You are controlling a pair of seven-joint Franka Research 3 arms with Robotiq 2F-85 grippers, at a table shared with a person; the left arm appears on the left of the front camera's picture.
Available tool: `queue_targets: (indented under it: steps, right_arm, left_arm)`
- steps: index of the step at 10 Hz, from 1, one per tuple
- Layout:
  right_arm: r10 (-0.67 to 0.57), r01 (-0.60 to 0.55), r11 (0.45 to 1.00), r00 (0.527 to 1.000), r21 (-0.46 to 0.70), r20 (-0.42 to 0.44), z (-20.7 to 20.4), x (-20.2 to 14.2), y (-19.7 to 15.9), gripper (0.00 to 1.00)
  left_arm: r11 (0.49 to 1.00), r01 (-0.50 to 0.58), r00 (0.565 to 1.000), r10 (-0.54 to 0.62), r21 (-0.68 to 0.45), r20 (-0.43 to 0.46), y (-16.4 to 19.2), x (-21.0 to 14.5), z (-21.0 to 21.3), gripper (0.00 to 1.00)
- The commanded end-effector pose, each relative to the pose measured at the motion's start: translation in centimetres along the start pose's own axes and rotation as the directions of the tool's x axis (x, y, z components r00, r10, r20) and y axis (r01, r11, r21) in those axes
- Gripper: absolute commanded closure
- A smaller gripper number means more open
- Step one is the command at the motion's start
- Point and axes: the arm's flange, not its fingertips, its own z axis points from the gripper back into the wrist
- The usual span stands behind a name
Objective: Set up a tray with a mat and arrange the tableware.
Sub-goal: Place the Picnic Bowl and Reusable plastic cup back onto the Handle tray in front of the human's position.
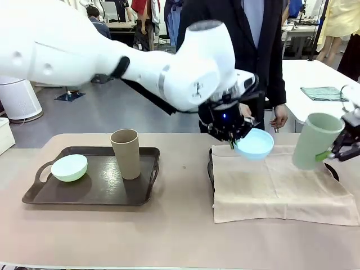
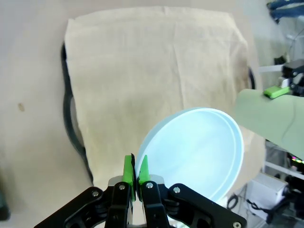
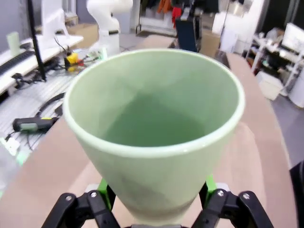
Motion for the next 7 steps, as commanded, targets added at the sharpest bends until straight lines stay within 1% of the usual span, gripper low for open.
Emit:
queue_targets:
  steps: [1, 2, 3, 4, 5, 6, 7]
  right_arm:
    - [0.0, 0.0, 1.0, 1.0, 0.001, -0.017, -0.7, -2.4, -1.6, 0.18]
    - [-0.064, 0.063, 0.997, 0.997, -0.046, -0.038, -0.9, -2.7, -1.3, 0.18]
    - [-0.015, 0.015, 1.0, 1.0, 0.007, -0.011, -1.0, -2.3, -0.7, 0.18]
    - [-0.015, 0.015, 1.0, 1.0, 0.007, -0.011, -1.0, -2.3, -0.7, 0.18]
    - [-0.015, 0.015, 1.0, 1.0, 0.007, -0.011, -1.0, -2.3, -0.7, 0.18]
    - [-0.034, 0.034, 0.999, 0.999, 0.001, -0.023, -1.4, -3.7, -0.9, 0.18]
    - [-0.041, 0.041, 0.999, 0.999, 0.013, -0.001, -1.8, -4.4, -1.0, 0.18]
  left_arm:
    - [1.0, 0.022, 1.0, -0.022, 0.004, 0.018, 0.1, 0.1, -2.4, 0.96]
    - [0.997, -0.013, 0.998, 0.017, 0.072, -0.056, 0.1, 0.0, -3.3, 0.96]
    - [1.0, 0.0, 1.0, 0.0, 0.001, -0.004, 0.4, 0.1, -2.4, 0.96]
    - [1.0, 0.0, 1.0, 0.0, 0.001, -0.004, 0.4, 0.1, -2.4, 0.96]
    - [1.0, -0.005, 1.0, 0.006, 0.024, -0.031, 0.8, -0.1, -4.5, 0.96]
    - [1.0, -0.001, 0.999, 0.002, 0.029, -0.054, 0.7, -0.2, -5.4, 0.96]
    - [0.999, 0.017, 0.998, -0.014, 0.036, -0.061, 0.4, -0.2, -6.1, 0.96]
